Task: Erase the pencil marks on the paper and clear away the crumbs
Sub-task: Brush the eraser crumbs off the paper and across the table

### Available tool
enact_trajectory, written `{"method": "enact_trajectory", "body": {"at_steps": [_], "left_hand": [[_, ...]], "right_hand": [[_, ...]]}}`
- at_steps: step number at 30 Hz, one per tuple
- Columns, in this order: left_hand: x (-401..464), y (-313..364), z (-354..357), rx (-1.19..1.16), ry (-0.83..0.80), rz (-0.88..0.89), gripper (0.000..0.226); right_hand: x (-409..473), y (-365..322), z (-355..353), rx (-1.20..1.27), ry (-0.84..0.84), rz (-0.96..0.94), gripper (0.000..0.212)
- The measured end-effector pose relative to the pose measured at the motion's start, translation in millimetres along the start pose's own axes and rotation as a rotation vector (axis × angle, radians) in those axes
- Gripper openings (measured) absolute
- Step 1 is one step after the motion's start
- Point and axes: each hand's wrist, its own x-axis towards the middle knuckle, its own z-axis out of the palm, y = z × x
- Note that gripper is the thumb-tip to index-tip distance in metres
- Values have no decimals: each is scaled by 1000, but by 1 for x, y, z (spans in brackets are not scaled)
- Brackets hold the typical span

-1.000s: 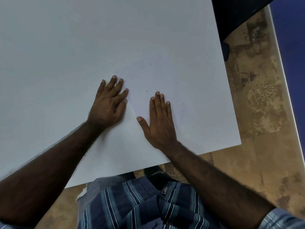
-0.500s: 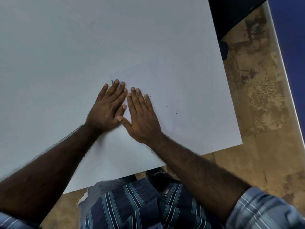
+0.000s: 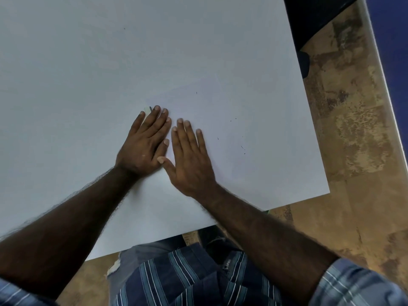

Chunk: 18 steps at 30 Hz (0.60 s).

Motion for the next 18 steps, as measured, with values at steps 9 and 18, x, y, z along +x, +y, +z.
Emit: {"method": "enact_trajectory", "body": {"at_steps": [9,18], "left_hand": [[0,6,-1,-6,5,-27,54],[0,3,-2,5,-1,-11,55]], "right_hand": [[-40,54,-22,-91,26,429,91],[-12,21,-5,-78,-28,44,88]]}}
